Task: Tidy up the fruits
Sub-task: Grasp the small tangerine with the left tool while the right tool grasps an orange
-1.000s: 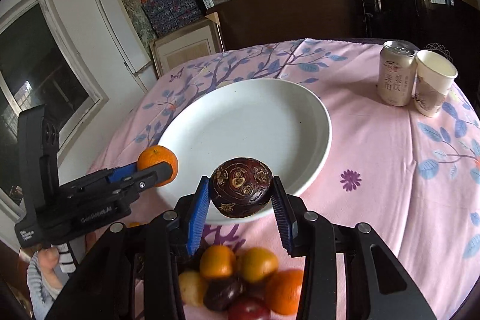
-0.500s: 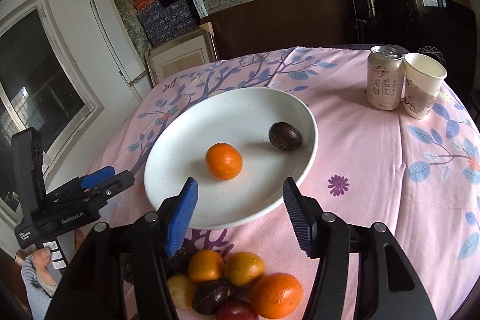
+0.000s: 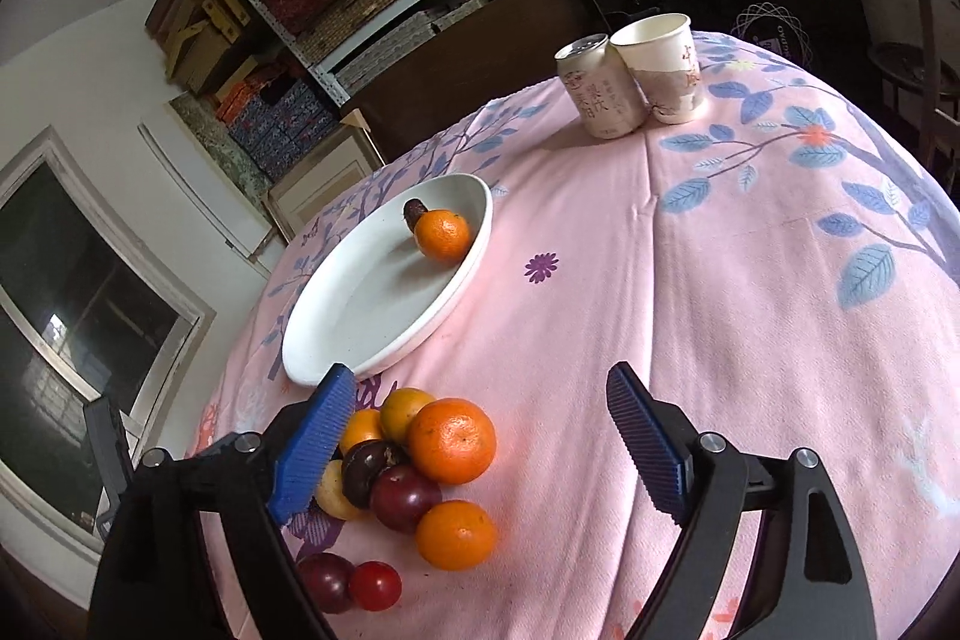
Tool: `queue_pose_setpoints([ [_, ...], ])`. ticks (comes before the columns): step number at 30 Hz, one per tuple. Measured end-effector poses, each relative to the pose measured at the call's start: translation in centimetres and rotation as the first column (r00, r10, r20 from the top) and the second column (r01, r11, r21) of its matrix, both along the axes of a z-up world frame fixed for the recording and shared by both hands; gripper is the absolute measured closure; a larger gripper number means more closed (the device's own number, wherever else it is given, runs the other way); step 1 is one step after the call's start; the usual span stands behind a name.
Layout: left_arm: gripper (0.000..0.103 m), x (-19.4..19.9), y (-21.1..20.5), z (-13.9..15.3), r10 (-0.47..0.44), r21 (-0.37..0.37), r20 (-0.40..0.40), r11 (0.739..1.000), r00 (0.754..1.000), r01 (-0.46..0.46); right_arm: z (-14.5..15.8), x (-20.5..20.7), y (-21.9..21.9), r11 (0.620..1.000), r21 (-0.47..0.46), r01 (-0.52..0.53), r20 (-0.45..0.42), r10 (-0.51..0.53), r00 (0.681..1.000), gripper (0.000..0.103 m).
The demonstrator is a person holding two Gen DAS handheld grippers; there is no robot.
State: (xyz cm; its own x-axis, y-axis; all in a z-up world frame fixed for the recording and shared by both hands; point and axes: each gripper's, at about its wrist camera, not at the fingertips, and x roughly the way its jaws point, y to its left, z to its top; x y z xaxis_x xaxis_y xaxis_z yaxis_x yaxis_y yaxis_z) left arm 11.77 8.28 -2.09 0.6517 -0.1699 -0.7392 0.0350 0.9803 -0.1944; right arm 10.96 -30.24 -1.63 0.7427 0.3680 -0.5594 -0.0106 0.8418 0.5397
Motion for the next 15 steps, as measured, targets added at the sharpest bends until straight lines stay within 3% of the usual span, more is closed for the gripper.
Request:
queue_pose_setpoints([
  [8,0.011,0.3,-1.7,-1.4,-0.029,0.088,-0.037,0.996,0.999,0.032,-0.5,0.1,0.7,0.999,-0.005,-0.033,-0.023,0.033,0.999,0.016],
  [11,0.011,0.5,-2.1,-1.7,-0.016,0.161,-0.019,0.987,1.0,0.019,-0.5,0.1,1.2,0.998,-0.022,-0.053,-0.025,0.052,0.998,0.016],
  [13,0.016,0.6,-2.5,-1.7,-0.038,0.173,-0.007,0.984,0.999,0.039,-0.5,0.1,1.6,0.997,-0.035,-0.065,-0.027,0.064,0.998,0.016],
  [15,0.028,0.7,-3.0,-1.7,-0.07,0.187,0.001,0.98,0.998,0.068,-0.5,0.1,1.9,0.996,-0.045,-0.075,-0.025,0.074,0.997,0.016],
])
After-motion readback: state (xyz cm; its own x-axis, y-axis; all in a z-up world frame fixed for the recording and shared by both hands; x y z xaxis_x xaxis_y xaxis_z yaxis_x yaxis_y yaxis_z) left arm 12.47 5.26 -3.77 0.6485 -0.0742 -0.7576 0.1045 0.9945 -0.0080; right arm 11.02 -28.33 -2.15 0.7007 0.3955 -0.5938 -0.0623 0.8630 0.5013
